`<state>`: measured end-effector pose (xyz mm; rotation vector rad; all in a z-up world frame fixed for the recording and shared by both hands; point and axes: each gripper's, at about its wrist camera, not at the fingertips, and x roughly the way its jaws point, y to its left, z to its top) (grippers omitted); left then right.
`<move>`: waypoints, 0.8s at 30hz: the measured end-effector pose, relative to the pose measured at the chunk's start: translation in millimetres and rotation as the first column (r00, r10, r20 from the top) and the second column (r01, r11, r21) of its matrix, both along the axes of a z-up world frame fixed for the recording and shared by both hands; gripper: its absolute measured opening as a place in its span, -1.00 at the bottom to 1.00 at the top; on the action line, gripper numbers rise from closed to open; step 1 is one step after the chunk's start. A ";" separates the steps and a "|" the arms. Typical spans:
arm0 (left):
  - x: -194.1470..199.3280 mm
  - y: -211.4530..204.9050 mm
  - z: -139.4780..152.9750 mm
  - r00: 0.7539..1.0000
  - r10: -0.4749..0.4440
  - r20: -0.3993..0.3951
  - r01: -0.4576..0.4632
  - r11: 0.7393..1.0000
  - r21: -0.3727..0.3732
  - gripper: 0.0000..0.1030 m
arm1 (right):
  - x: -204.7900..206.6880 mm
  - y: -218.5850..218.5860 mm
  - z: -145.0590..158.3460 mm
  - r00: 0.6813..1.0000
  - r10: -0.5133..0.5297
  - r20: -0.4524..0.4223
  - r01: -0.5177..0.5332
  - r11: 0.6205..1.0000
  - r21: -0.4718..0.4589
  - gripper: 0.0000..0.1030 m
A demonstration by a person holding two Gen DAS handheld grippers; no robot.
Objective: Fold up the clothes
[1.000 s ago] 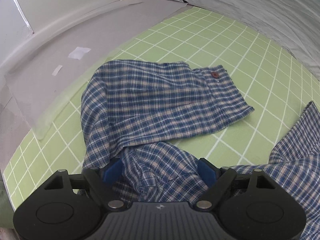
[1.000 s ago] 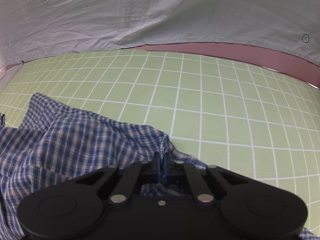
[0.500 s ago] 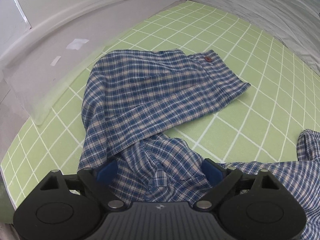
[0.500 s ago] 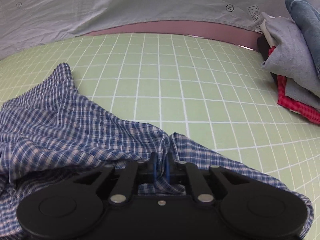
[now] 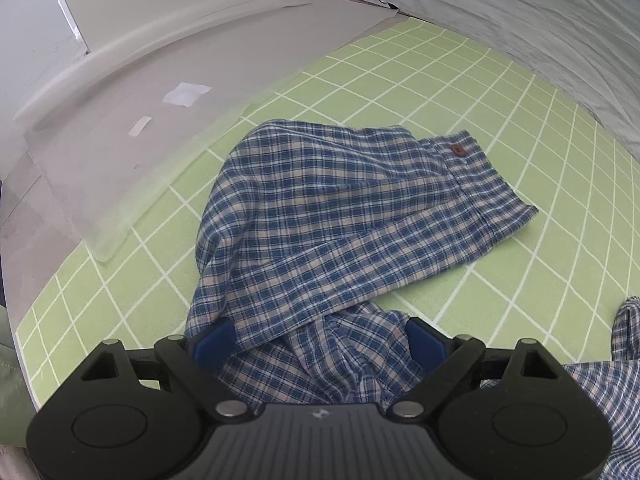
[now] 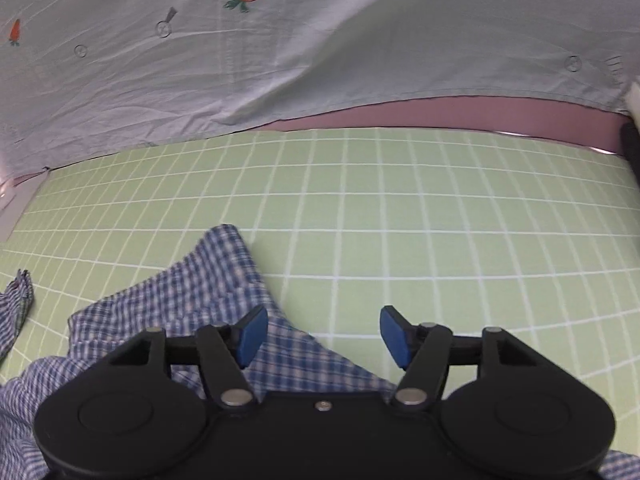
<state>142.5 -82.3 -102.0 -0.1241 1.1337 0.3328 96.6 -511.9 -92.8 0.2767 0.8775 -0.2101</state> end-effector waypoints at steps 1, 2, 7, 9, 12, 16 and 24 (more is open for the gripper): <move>1.1 -0.5 0.0 1.000 -0.006 0.002 0.006 1.000 0.001 0.78 | 9.4 5.3 -3.1 1.000 0.025 0.007 -0.026 0.999 0.024 0.33; 2.2 -1.1 0.0 1.000 -0.012 0.005 0.012 1.000 0.001 0.78 | 16.9 8.6 -5.4 0.999 0.043 0.006 -0.044 0.998 0.037 0.34; 13.6 -2.2 -3.2 1.000 -0.018 0.005 0.018 1.000 -0.004 0.78 | 44.0 19.1 -19.3 0.992 0.113 -0.048 -0.112 0.993 0.018 -0.37; 21.0 -3.7 -5.0 1.000 -0.022 0.005 0.022 1.000 -0.001 0.78 | 49.4 19.3 -19.1 0.985 0.166 -0.042 -0.166 0.986 0.003 -0.68; 33.1 -6.6 -2.0 0.999 -0.030 0.040 0.031 0.999 -0.019 0.78 | 66.3 9.9 -12.2 0.975 0.222 -0.015 -0.222 0.975 -0.010 -0.87; 47.0 -12.2 16.4 0.989 -0.020 0.147 0.031 0.997 -0.068 0.78 | 89.8 -31.9 25.7 0.987 0.066 0.146 -0.062 0.998 -0.026 -0.89; 58.8 -47.8 20.3 0.983 -0.067 0.172 0.085 0.991 -0.100 0.78 | 94.0 -83.5 55.8 0.960 -0.177 0.218 0.219 0.958 -0.187 -0.15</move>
